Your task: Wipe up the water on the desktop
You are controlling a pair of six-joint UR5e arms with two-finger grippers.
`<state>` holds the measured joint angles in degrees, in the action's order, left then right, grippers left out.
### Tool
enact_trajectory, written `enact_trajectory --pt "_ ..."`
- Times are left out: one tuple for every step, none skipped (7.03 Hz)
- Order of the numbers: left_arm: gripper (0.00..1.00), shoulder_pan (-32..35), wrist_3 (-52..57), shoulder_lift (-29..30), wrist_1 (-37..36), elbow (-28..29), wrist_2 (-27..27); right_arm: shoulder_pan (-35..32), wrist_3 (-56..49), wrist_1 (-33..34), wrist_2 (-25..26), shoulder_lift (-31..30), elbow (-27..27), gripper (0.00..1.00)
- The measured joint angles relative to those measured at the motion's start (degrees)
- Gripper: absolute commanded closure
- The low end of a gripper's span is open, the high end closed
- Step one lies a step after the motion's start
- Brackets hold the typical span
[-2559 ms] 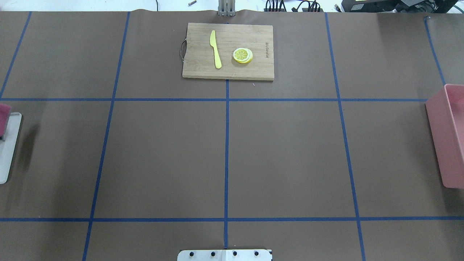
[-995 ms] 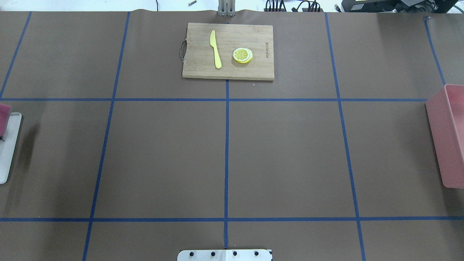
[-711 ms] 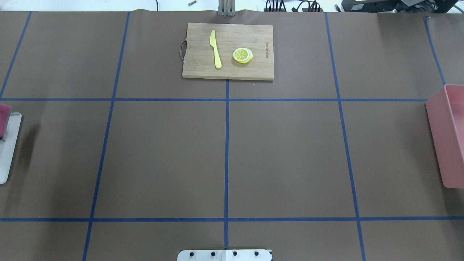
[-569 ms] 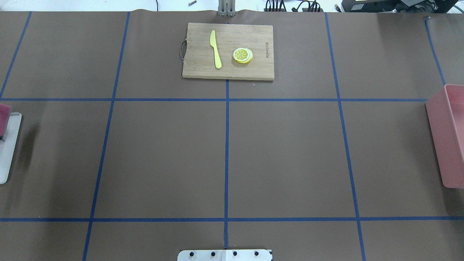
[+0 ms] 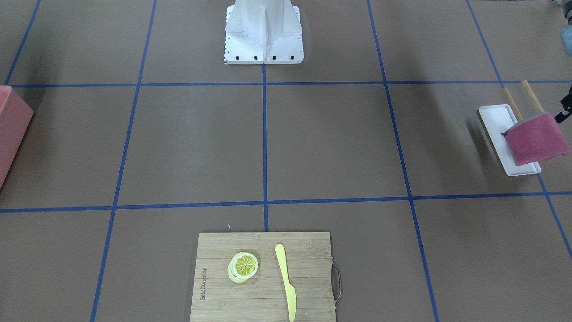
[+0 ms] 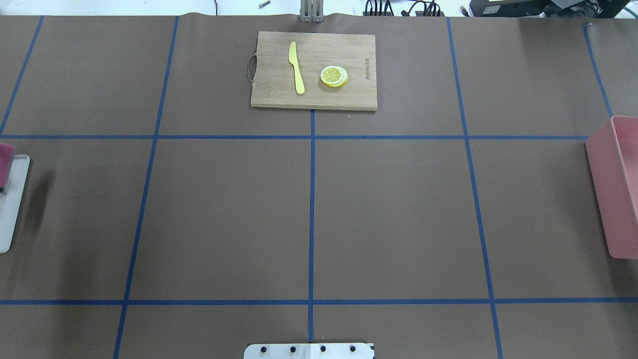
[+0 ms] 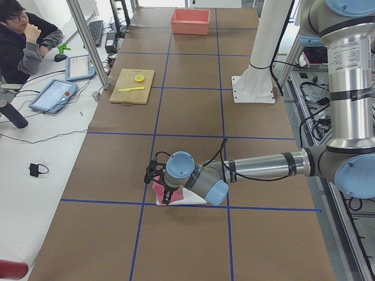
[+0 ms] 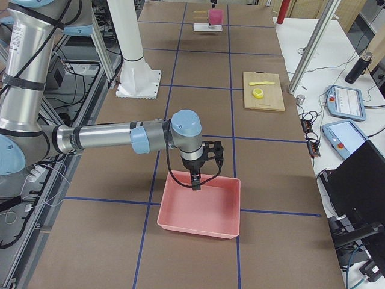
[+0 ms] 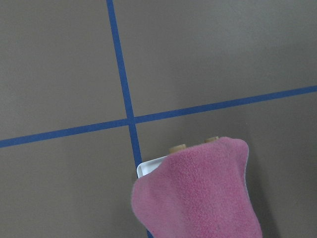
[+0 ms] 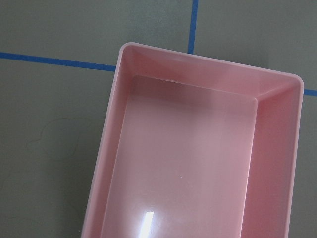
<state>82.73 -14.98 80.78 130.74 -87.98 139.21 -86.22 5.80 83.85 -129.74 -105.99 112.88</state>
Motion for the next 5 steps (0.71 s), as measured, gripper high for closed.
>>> enact_trajectory --pt "0.46 -0.5 -0.1 0.0 0.2 0.0 0.0 0.0 0.0 0.0 0.0 0.0 0.0 0.0" --pt "0.46 -1.1 -0.2 0.0 0.2 0.0 0.0 0.0 0.0 0.0 0.0 0.0 0.0 0.0" --pt "0.51 -1.8 -0.2 0.1 0.2 0.0 0.1 0.0 0.0 0.0 0.0 0.0 0.0 0.0" --pt "0.58 -2.2 -0.2 0.2 0.2 0.0 0.1 0.0 0.0 0.0 0.0 0.0 0.0 0.0" --pt "0.7 -2.4 -0.2 0.4 0.2 0.0 0.0 0.0 0.0 0.0 0.0 0.0 0.0 0.0"
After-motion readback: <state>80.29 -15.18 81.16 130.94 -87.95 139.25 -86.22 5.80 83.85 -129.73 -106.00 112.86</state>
